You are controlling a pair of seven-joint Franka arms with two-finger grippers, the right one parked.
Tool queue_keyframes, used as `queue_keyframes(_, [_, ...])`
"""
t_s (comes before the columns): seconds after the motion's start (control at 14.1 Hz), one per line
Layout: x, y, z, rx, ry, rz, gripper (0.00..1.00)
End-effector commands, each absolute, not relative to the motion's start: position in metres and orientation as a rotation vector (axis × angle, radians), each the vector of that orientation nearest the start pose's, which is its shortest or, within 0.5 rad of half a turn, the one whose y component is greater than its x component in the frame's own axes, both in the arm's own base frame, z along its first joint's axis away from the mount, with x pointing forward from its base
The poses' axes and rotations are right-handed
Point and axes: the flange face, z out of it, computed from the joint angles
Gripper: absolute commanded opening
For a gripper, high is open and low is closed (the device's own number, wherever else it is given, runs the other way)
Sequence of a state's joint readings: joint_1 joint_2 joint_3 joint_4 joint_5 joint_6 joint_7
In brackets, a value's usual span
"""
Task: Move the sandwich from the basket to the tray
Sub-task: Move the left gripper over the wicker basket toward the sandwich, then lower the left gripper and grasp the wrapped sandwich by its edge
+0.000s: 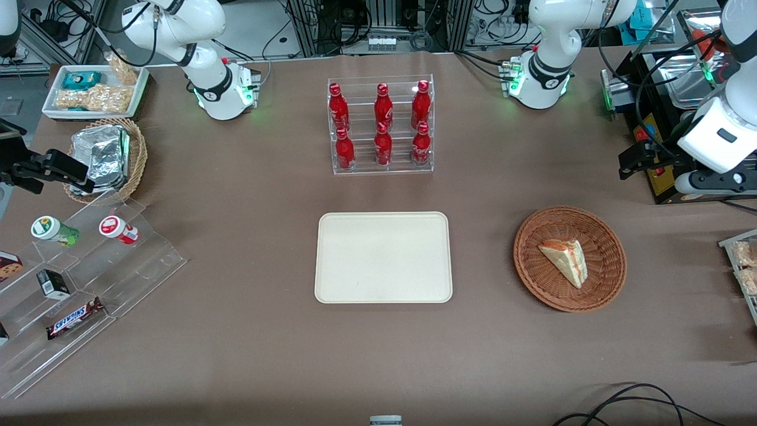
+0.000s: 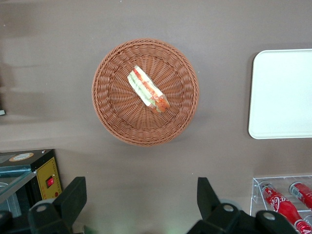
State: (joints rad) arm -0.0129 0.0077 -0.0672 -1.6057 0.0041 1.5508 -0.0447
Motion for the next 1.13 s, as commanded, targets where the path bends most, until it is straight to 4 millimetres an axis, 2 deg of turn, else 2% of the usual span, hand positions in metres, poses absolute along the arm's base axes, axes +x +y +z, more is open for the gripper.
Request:
queue_keyframes(0.0, [0.553, -0.044, 0.592, -3.122, 0.067, 0.150, 1.00])
queue_keyframes(0.14, [0.551, -0.042, 0.584, -3.115, 0.058, 0.190, 1.00])
queue_keyframes(0.28, [0.556, -0.039, 0.559, -3.112, 0.042, 0.249, 1.00])
queue_keyframes(0.5, [0.576, -0.037, 0.505, -3.097, -0.053, 0.334, 1.00])
queue_keyframes(0.71, [0.588, -0.034, 0.434, -3.058, -0.149, 0.233, 1.00])
queue_keyframes(0.85, [0.587, -0.034, 0.402, -3.025, -0.328, 0.121, 1.00])
queue_keyframes(1.06, [0.589, -0.036, 0.368, -2.962, -0.727, 0.057, 1.00])
